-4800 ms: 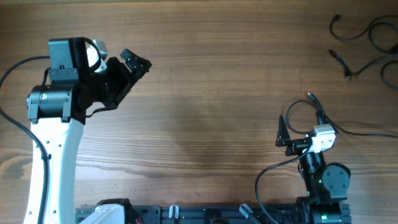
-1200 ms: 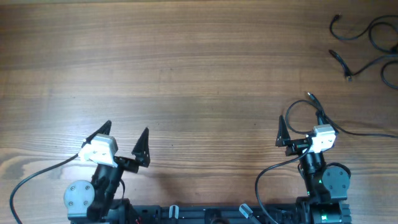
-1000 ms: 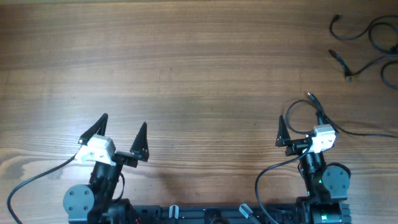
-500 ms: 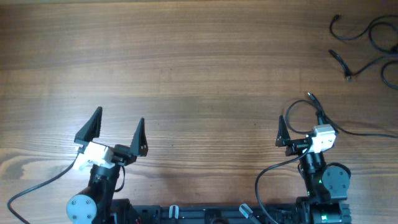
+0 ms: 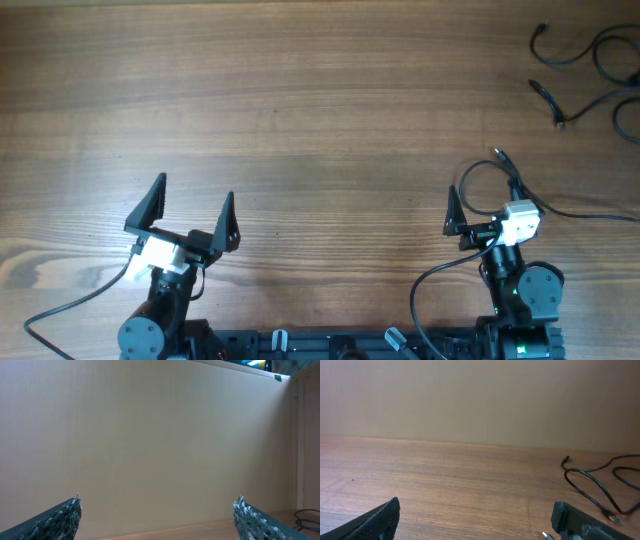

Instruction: Untangle cables

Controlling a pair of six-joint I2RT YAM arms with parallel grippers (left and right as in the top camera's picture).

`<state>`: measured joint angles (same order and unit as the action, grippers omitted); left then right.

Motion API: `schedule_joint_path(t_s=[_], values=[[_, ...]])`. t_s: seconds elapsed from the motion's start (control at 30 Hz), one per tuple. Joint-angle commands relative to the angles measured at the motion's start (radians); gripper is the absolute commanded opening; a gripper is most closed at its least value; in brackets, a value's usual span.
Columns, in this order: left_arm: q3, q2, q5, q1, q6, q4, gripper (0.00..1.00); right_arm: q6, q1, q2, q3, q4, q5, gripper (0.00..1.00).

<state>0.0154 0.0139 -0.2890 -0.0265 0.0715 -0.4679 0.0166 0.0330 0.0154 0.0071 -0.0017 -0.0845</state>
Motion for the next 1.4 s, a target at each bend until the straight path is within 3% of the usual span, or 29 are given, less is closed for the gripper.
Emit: schedule_joint_path(t_s=[0.0,0.2,0.37,0.47,0.73,1.37], values=[[-0.010,-0.011,-0.008,-0.004,-0.012,-0.011,1.00,0.008,-0.005,-0.011,-0.002,0.002,0.010,1.00],[-0.010,-0.011,0.023,-0.002,-0.011,0.078,1.00,0.008,-0.005,-0.011,-0.002,0.002,0.010,1.00],[-0.010,-0.011,0.198,0.031,-0.002,0.240,1.00,0.008,-0.005,-0.011,-0.002,0.003,0.010,1.00],[-0.010,-0.011,0.288,0.029,0.072,0.338,1.00,0.008,-0.005,-0.011,-0.002,0.003,0.010,1.00],[-0.010,-0.011,0.309,0.007,0.071,0.537,1.00,0.008,-0.005,-0.011,-0.002,0.002,0.010,1.00],[-0.010,-0.011,0.272,0.003,0.012,0.547,1.00,0.008,-0.005,-0.011,-0.002,0.002,0.010,1.00]])
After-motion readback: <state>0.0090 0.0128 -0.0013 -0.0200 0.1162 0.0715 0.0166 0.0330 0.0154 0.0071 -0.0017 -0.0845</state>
